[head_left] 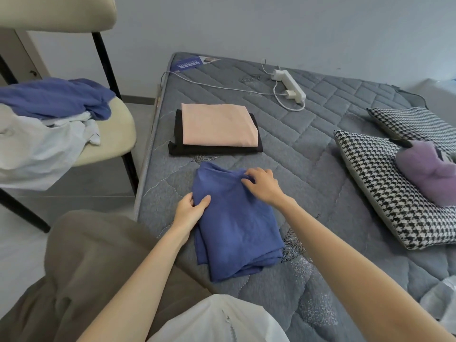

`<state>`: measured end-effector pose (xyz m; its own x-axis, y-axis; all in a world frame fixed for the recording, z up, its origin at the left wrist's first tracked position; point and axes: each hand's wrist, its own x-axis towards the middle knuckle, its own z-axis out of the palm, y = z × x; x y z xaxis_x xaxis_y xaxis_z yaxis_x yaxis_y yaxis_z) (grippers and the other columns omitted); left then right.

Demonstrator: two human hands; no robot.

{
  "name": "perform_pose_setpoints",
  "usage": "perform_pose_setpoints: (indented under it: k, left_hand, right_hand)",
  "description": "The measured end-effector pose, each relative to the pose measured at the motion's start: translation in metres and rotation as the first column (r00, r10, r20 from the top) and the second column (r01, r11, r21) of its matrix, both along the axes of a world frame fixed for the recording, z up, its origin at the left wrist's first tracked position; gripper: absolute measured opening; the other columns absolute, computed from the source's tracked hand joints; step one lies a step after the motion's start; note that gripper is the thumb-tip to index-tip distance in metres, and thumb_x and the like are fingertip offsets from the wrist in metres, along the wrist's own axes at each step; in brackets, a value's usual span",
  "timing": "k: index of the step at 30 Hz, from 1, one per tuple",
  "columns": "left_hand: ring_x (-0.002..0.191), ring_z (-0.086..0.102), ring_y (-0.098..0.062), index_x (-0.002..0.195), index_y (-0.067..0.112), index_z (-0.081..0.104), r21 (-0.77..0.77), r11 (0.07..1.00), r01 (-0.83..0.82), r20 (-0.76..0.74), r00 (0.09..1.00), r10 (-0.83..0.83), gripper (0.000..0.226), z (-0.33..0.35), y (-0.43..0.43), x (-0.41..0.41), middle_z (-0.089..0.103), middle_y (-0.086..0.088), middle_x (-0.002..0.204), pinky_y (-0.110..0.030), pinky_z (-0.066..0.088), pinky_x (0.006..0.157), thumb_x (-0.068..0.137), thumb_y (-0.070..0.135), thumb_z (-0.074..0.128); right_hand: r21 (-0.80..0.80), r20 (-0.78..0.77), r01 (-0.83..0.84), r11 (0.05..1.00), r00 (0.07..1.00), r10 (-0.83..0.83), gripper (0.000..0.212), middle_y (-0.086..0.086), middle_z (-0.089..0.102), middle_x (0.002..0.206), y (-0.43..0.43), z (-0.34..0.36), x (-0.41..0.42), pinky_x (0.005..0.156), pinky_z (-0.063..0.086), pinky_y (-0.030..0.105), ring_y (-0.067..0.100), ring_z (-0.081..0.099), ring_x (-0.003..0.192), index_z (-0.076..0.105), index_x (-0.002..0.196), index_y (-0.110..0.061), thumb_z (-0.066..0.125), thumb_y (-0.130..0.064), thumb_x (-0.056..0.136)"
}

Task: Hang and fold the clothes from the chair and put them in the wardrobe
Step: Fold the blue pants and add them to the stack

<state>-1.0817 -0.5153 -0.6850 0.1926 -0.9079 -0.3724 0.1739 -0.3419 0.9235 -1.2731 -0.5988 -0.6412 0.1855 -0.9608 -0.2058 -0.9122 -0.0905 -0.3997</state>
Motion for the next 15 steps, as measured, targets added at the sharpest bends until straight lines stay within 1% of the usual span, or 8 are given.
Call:
perform_pose_setpoints:
  k: [2,3,5,7,9,11,13,15]
  left_hand:
    - [0.091,0.063,-0.01,0.105,0.015,0.059,-0.025,1.0,0.003,0.021,1.0,-0.002,0.017,-0.003,-0.001,0.0,0.066,0.006,0.098,-0.025,0.053,0.078,0.09,0.019,0.065]
    - [0.091,0.062,-0.006,0.107,0.015,0.059,-0.045,0.999,0.011,0.037,0.999,-0.01,0.017,-0.004,-0.001,0.0,0.065,0.008,0.098,-0.019,0.051,0.074,0.09,0.016,0.065]
    - [0.088,0.06,0.0,0.109,0.014,0.057,-0.073,0.997,0.027,0.077,0.997,-0.021,0.019,-0.007,-0.002,0.001,0.063,0.01,0.098,-0.009,0.048,0.066,0.091,0.009,0.062]
    - [0.089,0.061,-0.004,0.111,0.012,0.058,-0.083,0.996,0.03,0.118,0.993,-0.02,0.021,-0.01,-0.004,0.001,0.064,0.005,0.103,-0.009,0.048,0.066,0.091,0.006,0.062]
    - [0.094,0.063,-0.009,0.114,0.008,0.059,-0.091,0.995,0.031,0.14,0.99,-0.018,0.024,-0.011,-0.006,0.001,0.066,0.0,0.107,-0.012,0.049,0.069,0.09,0.008,0.063]
    - [0.094,0.064,-0.007,0.114,0.009,0.06,-0.097,0.995,0.028,0.149,0.989,-0.014,0.025,-0.011,-0.008,0.0,0.067,0.003,0.105,-0.012,0.049,0.068,0.09,0.014,0.064]
    - [0.091,0.062,-0.001,0.111,0.015,0.06,-0.091,0.996,0.016,0.144,0.99,-0.002,0.022,-0.009,-0.007,-0.002,0.066,0.009,0.101,-0.012,0.048,0.067,0.091,0.023,0.064]
    - [0.089,0.061,0.001,0.108,0.02,0.059,-0.073,0.997,-0.007,0.14,0.99,0.017,0.02,-0.008,-0.007,-0.004,0.065,0.014,0.097,-0.016,0.048,0.07,0.09,0.03,0.064]
  right_hand:
    - [-0.019,0.02,0.012,1.0,1.0,-0.011,0.017,0.0,0.058,0.102,-0.007,0.004,0.004,0.094,0.033,0.046,0.027,0.046,0.108,0.055,0.092,-0.02,0.046,-0.032,0.098]
    - [-0.037,0.059,0.025,0.999,0.998,-0.023,0.017,-0.002,0.058,0.093,-0.011,0.008,0.006,0.094,0.032,0.045,0.024,0.048,0.1,0.052,0.087,-0.021,0.046,-0.033,0.098]
    - [-0.059,0.171,0.072,0.996,0.983,-0.061,0.011,-0.003,0.06,0.087,-0.022,0.011,0.007,0.092,0.033,0.042,0.019,0.051,0.092,0.053,0.088,-0.026,0.049,-0.034,0.095]
    - [-0.059,0.255,0.111,0.992,0.963,-0.092,0.006,-0.001,0.062,0.086,-0.032,0.008,0.006,0.094,0.038,0.046,0.021,0.052,0.096,0.055,0.091,-0.032,0.054,-0.038,0.091]
    - [0.002,0.261,0.132,0.991,0.957,-0.128,0.008,-0.001,0.059,0.087,-0.036,0.002,0.005,0.099,0.036,0.049,0.026,0.048,0.107,0.056,0.094,-0.034,0.056,-0.041,0.089]
    - [0.071,0.255,0.166,0.984,0.95,-0.178,0.017,0.0,0.06,0.1,-0.036,-0.004,0.002,0.103,0.031,0.043,0.027,0.044,0.116,0.06,0.103,-0.03,0.049,-0.04,0.094]
    - [0.106,0.297,0.175,0.979,0.934,-0.199,0.028,0.002,0.063,0.117,-0.035,-0.007,-0.003,0.104,0.033,0.036,0.024,0.048,0.119,0.063,0.115,-0.02,0.042,-0.03,0.1]
    - [0.169,0.314,0.158,0.973,0.927,-0.205,0.029,0.003,0.063,0.119,-0.034,-0.009,-0.009,0.096,0.04,0.03,0.02,0.054,0.113,0.064,0.119,-0.015,0.043,-0.021,0.099]
